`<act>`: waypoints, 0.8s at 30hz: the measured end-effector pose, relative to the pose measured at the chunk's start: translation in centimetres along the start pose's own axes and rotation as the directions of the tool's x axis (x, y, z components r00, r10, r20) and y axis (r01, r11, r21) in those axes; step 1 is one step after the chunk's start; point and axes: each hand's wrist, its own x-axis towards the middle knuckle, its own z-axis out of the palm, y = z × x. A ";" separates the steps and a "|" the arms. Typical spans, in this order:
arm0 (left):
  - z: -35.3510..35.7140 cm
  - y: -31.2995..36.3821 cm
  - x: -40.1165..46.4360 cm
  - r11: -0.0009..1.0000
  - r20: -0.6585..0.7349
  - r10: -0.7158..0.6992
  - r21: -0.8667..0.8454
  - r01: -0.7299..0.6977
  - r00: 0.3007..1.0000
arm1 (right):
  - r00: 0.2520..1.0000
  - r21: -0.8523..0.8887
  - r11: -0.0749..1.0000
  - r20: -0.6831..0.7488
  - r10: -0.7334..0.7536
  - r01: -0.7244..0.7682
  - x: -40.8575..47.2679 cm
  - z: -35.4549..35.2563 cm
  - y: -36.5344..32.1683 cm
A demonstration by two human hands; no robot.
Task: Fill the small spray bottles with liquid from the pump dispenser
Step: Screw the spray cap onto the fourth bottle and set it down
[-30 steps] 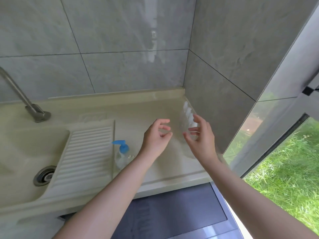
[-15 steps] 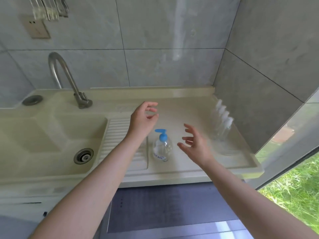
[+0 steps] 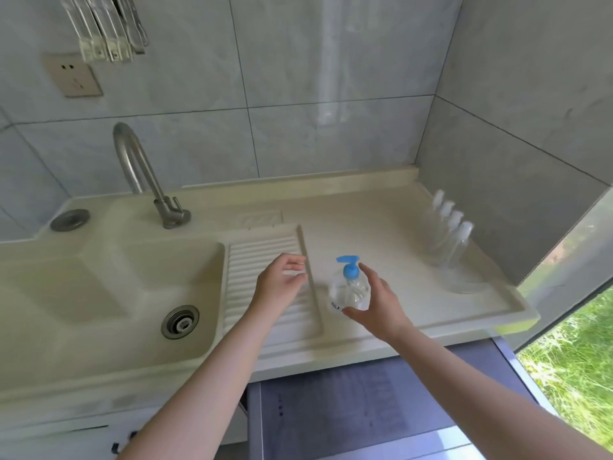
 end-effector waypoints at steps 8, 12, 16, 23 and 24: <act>-2.0 -2.6 -1.3 0.999 0.048 -0.028 -0.016 0.029 0.998 | 0.990 0.053 0.998 -0.128 0.052 -0.045 -0.7 2.5 -0.5; -2.0 -3.2 -2.3 0.998 0.062 -0.056 -0.007 0.057 0.997 | 0.991 0.068 0.996 -0.120 0.064 -0.056 -0.6 2.5 -0.4; -1.6 -3.3 -3.1 0.999 0.047 -0.053 -0.007 0.054 0.997 | 0.995 0.085 0.995 -0.084 0.050 -0.043 0.1 2.3 -0.1; 0.0 -3.6 -4.9 0.995 0.011 -0.098 -0.003 0.098 0.995 | 0.997 0.128 0.990 -0.037 0.062 -0.057 1.4 3.0 1.3; 0.2 -3.7 -5.1 0.994 -0.003 -0.107 -0.009 0.107 0.994 | 0.997 0.137 0.989 -0.038 0.061 -0.055 1.5 3.2 1.8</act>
